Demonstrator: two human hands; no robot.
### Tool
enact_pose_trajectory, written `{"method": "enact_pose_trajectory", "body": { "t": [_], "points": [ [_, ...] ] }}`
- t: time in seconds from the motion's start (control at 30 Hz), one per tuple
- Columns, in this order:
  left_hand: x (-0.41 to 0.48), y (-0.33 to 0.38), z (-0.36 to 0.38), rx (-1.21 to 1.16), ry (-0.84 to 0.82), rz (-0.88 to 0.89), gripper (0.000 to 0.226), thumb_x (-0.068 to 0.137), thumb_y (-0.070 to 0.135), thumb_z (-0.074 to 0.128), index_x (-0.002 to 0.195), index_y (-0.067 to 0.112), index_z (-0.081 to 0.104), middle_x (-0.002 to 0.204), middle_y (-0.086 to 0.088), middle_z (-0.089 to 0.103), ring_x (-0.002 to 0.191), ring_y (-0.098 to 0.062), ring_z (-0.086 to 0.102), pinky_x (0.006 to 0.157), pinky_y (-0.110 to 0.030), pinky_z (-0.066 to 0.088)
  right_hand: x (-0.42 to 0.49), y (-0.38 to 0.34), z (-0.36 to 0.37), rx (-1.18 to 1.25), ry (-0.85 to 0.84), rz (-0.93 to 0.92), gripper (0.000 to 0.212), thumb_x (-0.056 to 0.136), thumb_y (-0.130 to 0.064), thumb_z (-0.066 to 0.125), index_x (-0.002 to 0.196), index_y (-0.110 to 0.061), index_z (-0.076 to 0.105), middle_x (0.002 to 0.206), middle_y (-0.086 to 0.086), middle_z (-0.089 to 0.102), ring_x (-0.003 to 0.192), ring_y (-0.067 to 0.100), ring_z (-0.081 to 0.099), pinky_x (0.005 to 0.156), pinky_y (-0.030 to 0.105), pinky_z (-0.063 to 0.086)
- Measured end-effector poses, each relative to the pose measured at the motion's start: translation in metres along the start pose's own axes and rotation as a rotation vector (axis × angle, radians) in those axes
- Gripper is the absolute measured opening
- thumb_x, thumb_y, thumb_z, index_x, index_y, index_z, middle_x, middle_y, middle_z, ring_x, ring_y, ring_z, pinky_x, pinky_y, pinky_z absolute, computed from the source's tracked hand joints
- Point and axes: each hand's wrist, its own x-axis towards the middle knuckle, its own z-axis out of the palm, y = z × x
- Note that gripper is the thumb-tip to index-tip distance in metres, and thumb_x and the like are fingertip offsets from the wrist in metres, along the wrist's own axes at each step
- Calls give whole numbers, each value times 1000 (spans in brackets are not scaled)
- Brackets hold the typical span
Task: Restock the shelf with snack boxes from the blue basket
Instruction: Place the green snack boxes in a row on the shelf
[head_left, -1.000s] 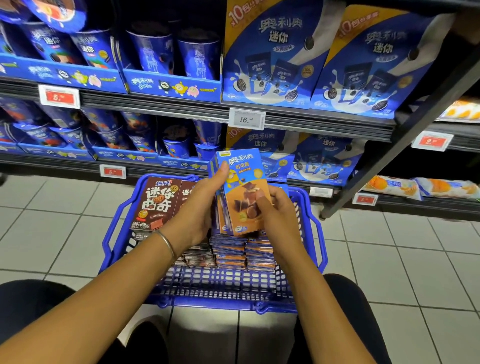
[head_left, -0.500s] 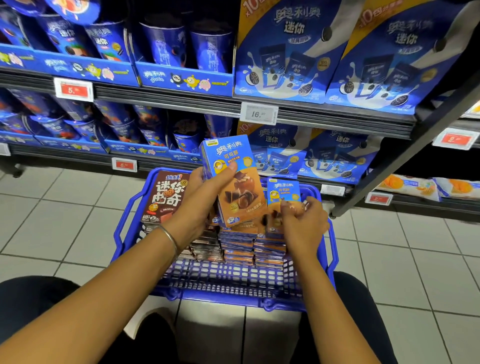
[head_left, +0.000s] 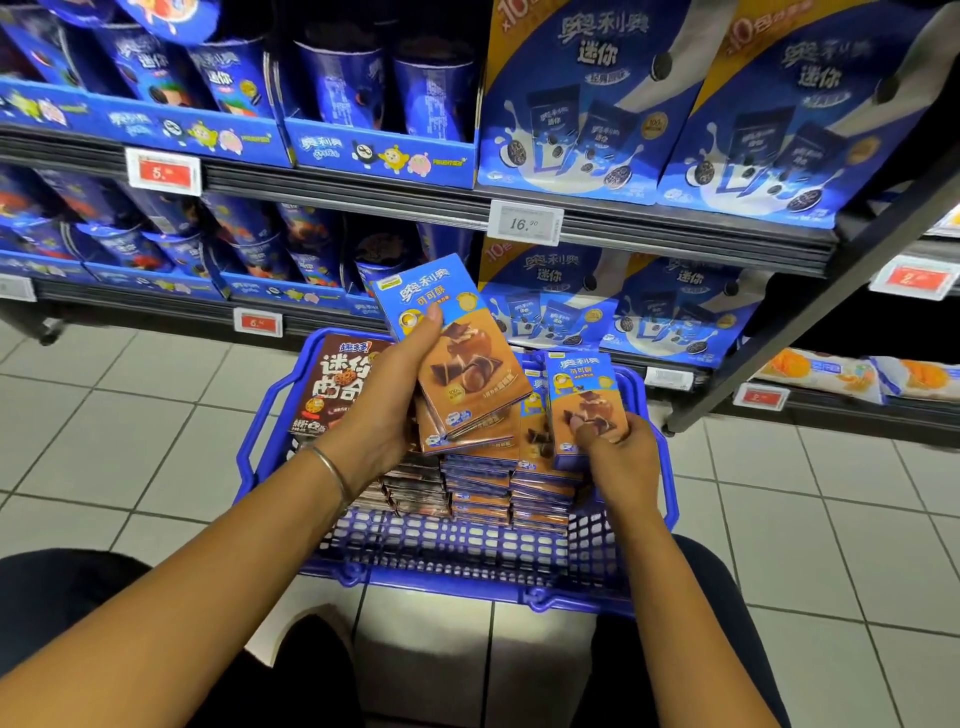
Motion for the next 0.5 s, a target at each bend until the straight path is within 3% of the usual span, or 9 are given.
{"method": "enact_pose_trajectory", "body": {
  "t": [0.07, 0.1, 0.2, 0.27, 0.37, 0.5],
  "points": [
    [-2, 0, 1, 37, 31, 3, 43, 101, 55, 58, 115, 19, 77, 105, -6, 82, 84, -22, 81, 61, -33, 63, -3, -10, -5, 135, -4, 51, 31, 86, -28, 76, 111, -19, 61, 106, 3, 73, 90, 20, 71, 77, 39, 59],
    [-3, 1, 2, 45, 43, 8, 45, 102, 53, 57, 121, 17, 76, 107, -7, 82, 88, -24, 80, 65, -36, 65, -6, -17, -8, 221, -13, 71, 24, 88, -24, 74, 107, -17, 62, 101, 3, 75, 83, 17, 73, 69, 34, 59],
    [-6, 1, 5, 33, 70, 10, 53, 102, 47, 60, 142, 12, 63, 125, -14, 76, 117, -40, 71, 102, -58, 57, -15, -44, -14, 495, -102, 130, 15, 91, -19, 71, 103, -10, 67, 81, 0, 77, 65, 12, 73, 49, 21, 53],
    [-6, 1, 7, 39, 91, -3, 57, 101, 44, 64, 148, 14, 55, 130, -15, 74, 121, -43, 69, 108, -66, 50, -23, -65, -19, 570, -221, 96, 14, 93, -23, 69, 101, -11, 71, 83, 2, 78, 64, 13, 72, 47, 19, 50],
    [-6, 1, 9, 49, 72, -9, 53, 102, 35, 64, 149, 12, 52, 131, -19, 72, 120, -45, 69, 106, -66, 51, -37, -93, -22, 628, -380, -11, 22, 91, -24, 70, 109, -11, 72, 93, 7, 78, 67, 14, 72, 51, 19, 51],
    [-7, -1, 12, 65, 68, -7, 58, 100, 34, 67, 149, 7, 52, 132, -22, 70, 118, -44, 68, 104, -62, 54, -54, -111, -12, 389, -380, -125, 35, 80, -31, 79, 109, -15, 68, 98, 6, 77, 83, 22, 75, 70, 37, 61]
  ]
}}
